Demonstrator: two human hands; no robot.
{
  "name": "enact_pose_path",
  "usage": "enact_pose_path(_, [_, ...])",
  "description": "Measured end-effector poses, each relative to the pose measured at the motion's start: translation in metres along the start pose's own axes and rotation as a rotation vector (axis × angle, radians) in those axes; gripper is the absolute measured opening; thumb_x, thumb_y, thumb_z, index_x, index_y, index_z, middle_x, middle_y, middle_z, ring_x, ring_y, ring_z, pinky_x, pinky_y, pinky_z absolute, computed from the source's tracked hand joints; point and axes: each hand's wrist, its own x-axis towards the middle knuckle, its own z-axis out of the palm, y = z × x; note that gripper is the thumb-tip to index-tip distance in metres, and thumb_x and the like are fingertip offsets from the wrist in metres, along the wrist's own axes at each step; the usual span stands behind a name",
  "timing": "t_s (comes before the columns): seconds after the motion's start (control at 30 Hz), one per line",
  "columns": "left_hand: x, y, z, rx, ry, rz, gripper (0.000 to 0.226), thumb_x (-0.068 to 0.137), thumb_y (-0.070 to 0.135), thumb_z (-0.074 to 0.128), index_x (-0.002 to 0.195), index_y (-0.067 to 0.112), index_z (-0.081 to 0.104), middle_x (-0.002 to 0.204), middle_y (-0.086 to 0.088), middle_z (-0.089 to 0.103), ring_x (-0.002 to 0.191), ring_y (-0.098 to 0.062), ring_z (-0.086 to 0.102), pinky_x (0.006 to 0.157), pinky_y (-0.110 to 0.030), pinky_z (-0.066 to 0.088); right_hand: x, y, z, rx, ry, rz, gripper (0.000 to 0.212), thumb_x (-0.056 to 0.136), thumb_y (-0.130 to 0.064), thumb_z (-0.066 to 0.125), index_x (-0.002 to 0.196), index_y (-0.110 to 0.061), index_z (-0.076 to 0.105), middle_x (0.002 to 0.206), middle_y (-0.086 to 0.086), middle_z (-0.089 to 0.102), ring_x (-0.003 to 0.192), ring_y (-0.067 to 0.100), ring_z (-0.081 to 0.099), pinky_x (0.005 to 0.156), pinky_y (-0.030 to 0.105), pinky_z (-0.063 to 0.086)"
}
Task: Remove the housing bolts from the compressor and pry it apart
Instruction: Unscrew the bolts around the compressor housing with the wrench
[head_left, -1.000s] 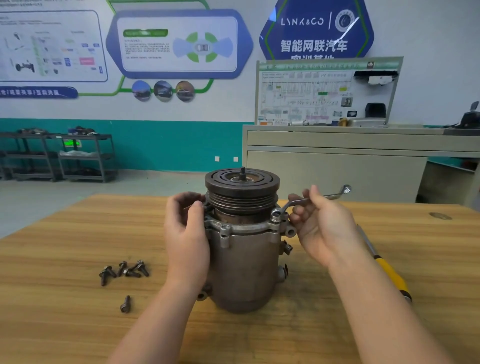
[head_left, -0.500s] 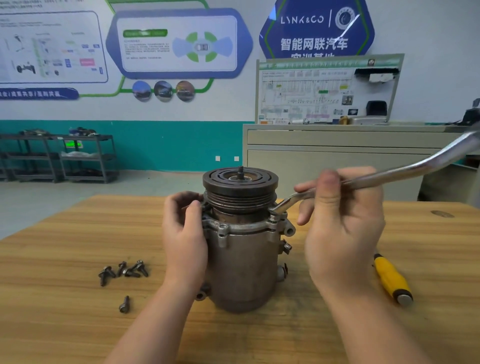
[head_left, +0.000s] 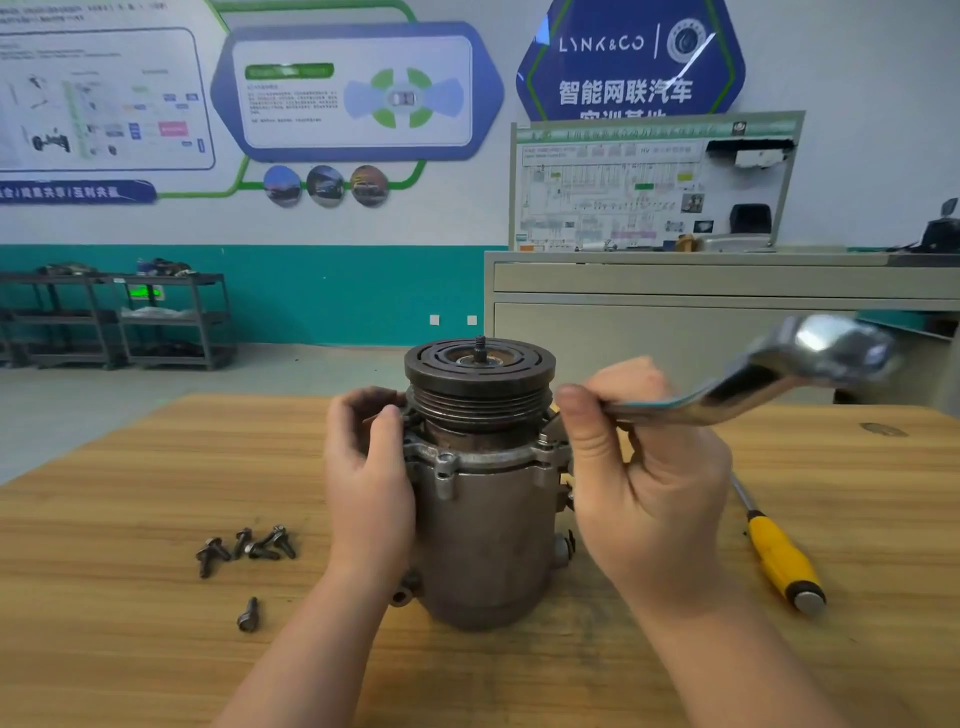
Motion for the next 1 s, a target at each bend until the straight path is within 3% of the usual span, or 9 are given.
enact_pose_path(0.13, [0.007,0.001,0.004,0.048,0.001,0.016,0.017,0.097,-0.002,0.044,0.097,0.014,0.052,0.088,0.001,0.056,0.075,0.011,0.056,0.073,-0.015,0.043,-0.004,-0.005,0.006,0.018,-0.100,-0.084,0.013,0.096,-0.018,0.056,0.085,-0.013,0.052,0.070,0.006,0.056,0.062,0.016,0.051,0.056,0.026,0.043])
enact_pose_path(0.23, [0.006,0.001,0.005,0.016,0.018,0.044,0.020,0.097,-0.002,0.044,0.092,0.015,0.054,0.084,0.004,0.056,0.069,0.012,0.055,0.068,-0.009,0.043,-0.010,-0.007,0.012,0.002,-0.126,-0.144,0.015,0.097,-0.024,0.057,0.087,-0.013,0.052,0.074,0.004,0.055,0.062,0.016,0.051,0.056,0.022,0.044])
enact_pose_path(0.3, [0.003,-0.001,0.003,-0.020,0.005,0.043,0.016,0.095,0.008,0.048,0.090,0.021,0.056,0.086,0.006,0.059,0.074,0.007,0.057,0.068,-0.008,0.044,-0.015,-0.006,0.015,0.017,-0.059,-0.112,0.023,0.102,-0.029,0.045,0.086,-0.014,0.050,0.077,0.000,0.051,0.064,0.015,0.049,0.060,0.017,0.041])
enact_pose_path(0.4, [0.001,-0.003,0.000,-0.027,-0.021,0.032,0.011,0.089,0.021,0.047,0.094,0.021,0.057,0.089,0.006,0.061,0.079,0.005,0.058,0.070,-0.009,0.045,-0.014,-0.006,0.015,0.303,0.219,0.217,0.025,0.104,-0.032,0.036,0.085,-0.025,0.051,0.072,0.003,0.054,0.053,0.016,0.046,0.052,0.022,0.038])
enact_pose_path(0.5, [0.002,-0.003,0.000,-0.023,-0.020,0.031,0.010,0.094,0.016,0.048,0.096,0.019,0.057,0.091,0.005,0.061,0.080,0.005,0.058,0.071,-0.008,0.045,-0.005,0.008,0.010,0.525,0.474,0.756,0.028,0.103,-0.028,0.033,0.083,-0.016,0.048,0.059,0.001,0.060,0.039,0.014,0.043,0.042,0.019,0.035])
enact_pose_path(0.6, [0.001,-0.004,0.000,-0.024,-0.016,0.022,0.016,0.098,0.009,0.046,0.095,0.019,0.057,0.091,0.004,0.061,0.079,0.004,0.058,0.070,-0.009,0.045,0.007,0.033,0.004,0.739,0.399,1.265,0.027,0.105,-0.026,0.033,0.095,-0.010,0.052,0.052,0.001,0.059,0.035,0.011,0.045,0.037,0.018,0.037])
enact_pose_path(0.67, [0.001,-0.003,0.000,-0.028,-0.017,0.022,0.013,0.097,0.011,0.047,0.095,0.019,0.057,0.091,0.004,0.061,0.080,0.003,0.058,0.070,-0.009,0.045,0.012,0.041,0.001,0.851,0.341,1.410,0.027,0.105,-0.026,0.037,0.099,-0.008,0.055,0.053,0.003,0.061,0.037,0.010,0.049,0.037,0.018,0.040])
enact_pose_path(0.8, [0.001,-0.004,-0.001,-0.035,-0.021,0.015,0.011,0.092,0.019,0.047,0.096,0.021,0.057,0.091,0.004,0.062,0.081,0.001,0.058,0.071,-0.011,0.046,0.013,0.039,-0.005,0.941,0.492,1.272,0.029,0.106,-0.026,0.033,0.088,-0.011,0.050,0.060,0.008,0.066,0.042,0.013,0.056,0.043,0.019,0.046])
enact_pose_path(1.0, [0.002,-0.005,0.000,-0.027,-0.014,0.016,0.014,0.097,0.010,0.046,0.096,0.019,0.057,0.092,0.001,0.061,0.082,-0.002,0.058,0.072,-0.013,0.047,0.011,0.023,-0.002,0.571,0.421,0.955,0.024,0.106,-0.025,0.033,0.086,-0.016,0.043,0.062,0.006,0.067,0.038,0.013,0.051,0.045,0.023,0.045])
